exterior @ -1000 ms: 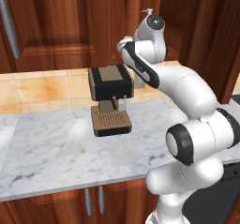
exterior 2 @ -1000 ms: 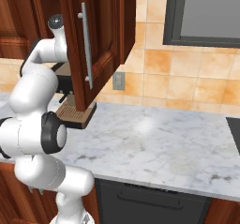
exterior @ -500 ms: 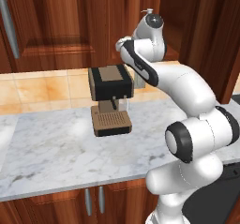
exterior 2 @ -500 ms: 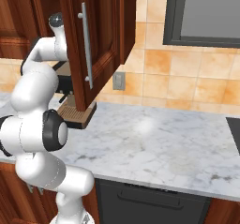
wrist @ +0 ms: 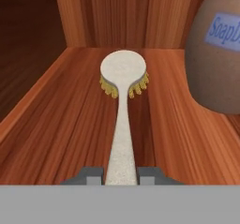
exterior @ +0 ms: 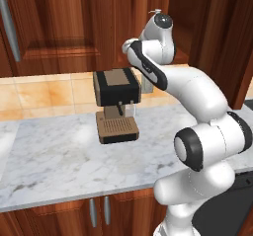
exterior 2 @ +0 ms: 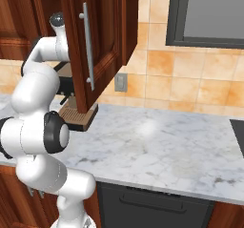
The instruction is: Locate and retrieve the dish brush and soap dispenser from the cabinet. Place them next to the sink.
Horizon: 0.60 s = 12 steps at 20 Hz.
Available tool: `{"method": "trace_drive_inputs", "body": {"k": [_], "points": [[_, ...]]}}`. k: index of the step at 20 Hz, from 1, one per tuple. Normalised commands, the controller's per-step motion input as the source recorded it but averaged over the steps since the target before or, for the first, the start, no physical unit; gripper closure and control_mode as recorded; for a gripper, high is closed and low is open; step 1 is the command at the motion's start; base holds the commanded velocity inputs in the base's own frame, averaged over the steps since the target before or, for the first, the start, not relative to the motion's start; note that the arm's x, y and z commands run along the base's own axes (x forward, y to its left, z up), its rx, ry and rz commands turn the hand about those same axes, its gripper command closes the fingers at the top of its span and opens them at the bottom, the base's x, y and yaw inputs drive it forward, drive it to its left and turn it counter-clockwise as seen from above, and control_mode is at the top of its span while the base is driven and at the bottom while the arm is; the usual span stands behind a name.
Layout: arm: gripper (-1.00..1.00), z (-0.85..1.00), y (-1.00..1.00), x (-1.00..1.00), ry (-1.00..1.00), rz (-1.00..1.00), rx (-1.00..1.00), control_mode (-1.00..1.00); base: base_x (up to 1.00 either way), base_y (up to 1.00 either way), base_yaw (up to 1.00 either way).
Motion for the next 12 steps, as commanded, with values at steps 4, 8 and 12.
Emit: {"method": "trace_drive_inputs", "body": {"k": [4,8,12], "points": [[1.0,0.04,-0.04,-0.24,-0.03,-0.03,0.01,-1.0,0.0,0.0,0.0],[1.0,0.07,-0.08,-0.67,-0.06,-0.06,0.05,-1.0,0.0,0.0,0.0],[1.0,0.12,-0.03,-0.72,-0.04,-0.06,0.05,-1.0,0.0,0.0,0.0]]}}
